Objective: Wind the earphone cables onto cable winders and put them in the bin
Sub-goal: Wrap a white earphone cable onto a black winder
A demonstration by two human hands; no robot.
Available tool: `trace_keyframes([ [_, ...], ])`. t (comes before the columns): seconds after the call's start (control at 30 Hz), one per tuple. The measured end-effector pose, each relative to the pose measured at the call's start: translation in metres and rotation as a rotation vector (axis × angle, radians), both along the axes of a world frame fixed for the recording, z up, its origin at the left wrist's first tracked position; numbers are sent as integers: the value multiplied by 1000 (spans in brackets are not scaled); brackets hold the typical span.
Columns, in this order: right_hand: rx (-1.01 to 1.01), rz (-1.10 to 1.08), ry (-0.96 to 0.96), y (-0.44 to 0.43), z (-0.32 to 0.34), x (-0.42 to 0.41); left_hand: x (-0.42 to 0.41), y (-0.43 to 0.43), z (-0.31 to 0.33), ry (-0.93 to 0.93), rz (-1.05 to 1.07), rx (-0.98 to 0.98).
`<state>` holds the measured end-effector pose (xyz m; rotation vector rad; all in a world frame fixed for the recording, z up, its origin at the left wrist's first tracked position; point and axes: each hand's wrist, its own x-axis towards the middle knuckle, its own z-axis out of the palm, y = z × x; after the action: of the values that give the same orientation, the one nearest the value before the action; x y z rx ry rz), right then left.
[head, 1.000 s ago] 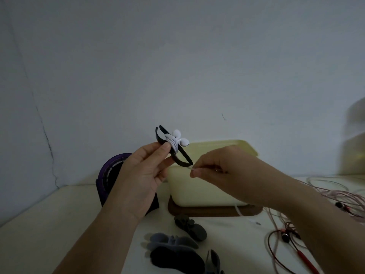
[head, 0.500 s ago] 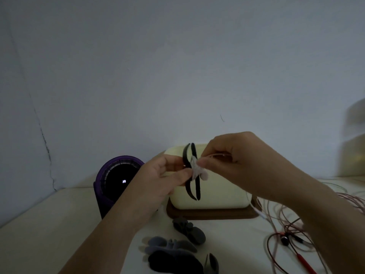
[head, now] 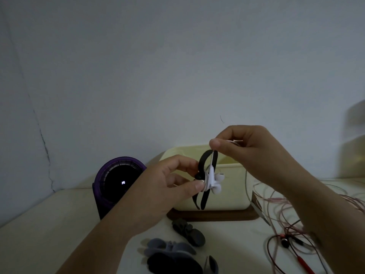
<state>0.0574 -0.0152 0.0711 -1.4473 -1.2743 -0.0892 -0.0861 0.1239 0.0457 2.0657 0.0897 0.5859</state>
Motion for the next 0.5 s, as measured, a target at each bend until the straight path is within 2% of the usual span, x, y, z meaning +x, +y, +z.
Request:
trace_keyframes([
  [0.13, -86, 173, 206, 11, -16, 10, -2, -6, 4, -72, -77, -81],
  [0.27, -82, 295, 291, 26, -29, 0, 3, -5, 5, -209, -117, -407],
  [0.37, -146, 113, 94, 28, -29, -8, 8, 1, 4, -293, -93, -698],
  [0.5, -316, -5, -186, 25, -25, -18, 8, 12, 0, -357, -21, -927],
])
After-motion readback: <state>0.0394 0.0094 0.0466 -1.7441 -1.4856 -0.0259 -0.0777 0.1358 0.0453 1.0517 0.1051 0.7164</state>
